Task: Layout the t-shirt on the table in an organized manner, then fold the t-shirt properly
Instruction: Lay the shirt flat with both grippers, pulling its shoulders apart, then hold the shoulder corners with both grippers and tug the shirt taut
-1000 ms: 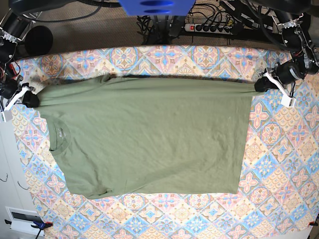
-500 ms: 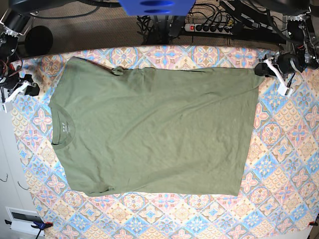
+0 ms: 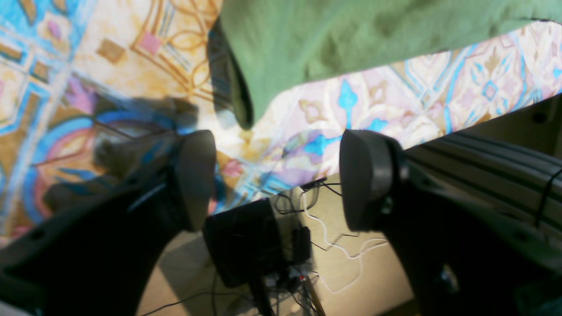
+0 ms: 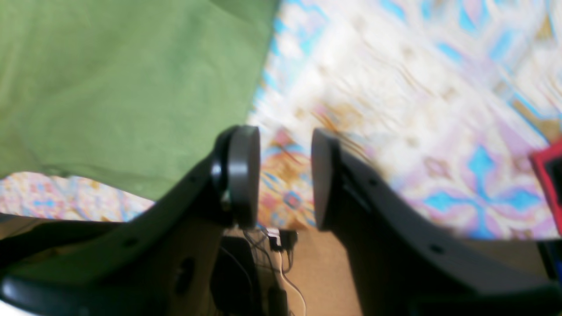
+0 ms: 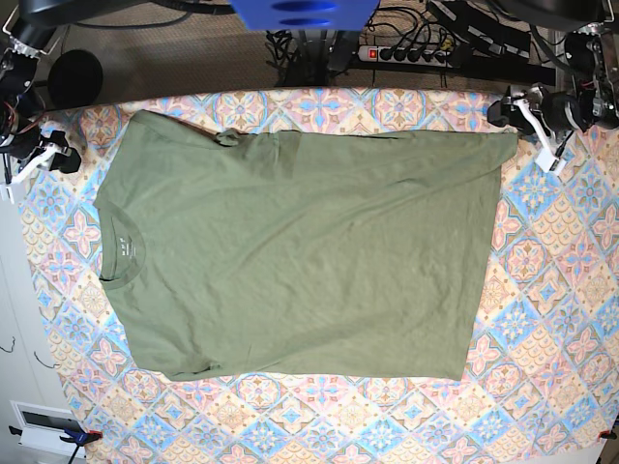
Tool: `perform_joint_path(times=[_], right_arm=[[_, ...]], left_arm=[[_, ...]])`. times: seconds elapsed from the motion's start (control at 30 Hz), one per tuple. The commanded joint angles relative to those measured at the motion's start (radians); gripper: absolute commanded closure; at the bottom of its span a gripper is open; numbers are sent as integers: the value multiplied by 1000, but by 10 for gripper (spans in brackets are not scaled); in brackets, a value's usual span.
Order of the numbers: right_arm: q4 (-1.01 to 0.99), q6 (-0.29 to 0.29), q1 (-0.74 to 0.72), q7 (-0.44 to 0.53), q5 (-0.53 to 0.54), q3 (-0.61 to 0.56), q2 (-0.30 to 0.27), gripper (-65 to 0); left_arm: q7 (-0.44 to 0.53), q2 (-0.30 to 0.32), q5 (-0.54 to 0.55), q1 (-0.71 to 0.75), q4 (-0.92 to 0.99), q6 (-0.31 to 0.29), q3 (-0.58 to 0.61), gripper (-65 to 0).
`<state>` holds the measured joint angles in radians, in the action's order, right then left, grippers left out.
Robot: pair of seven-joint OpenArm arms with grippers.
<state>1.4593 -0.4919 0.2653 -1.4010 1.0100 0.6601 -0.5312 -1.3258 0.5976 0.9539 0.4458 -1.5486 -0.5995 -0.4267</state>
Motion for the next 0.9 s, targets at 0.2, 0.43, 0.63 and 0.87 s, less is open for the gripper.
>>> perform_joint_path(times=[0.2,0.43,0.63,0.87], right_arm=[[11,0,-5,5,3,3,16,-193],[5,3,-4,5,3,0,29,-193],[5,3,-2,5,3,0,35,-192],[5,3,-2,5,3,0,52,-192]], left_arm=[[9,-46,17,-2,-13,-1,-13,-418],[47,-54,12,-8,-10,0,-14,-418],[59,-49,12,-18,-10,2,-14,-418],[59,-57,-8,-26,-10,20,-79,-418]])
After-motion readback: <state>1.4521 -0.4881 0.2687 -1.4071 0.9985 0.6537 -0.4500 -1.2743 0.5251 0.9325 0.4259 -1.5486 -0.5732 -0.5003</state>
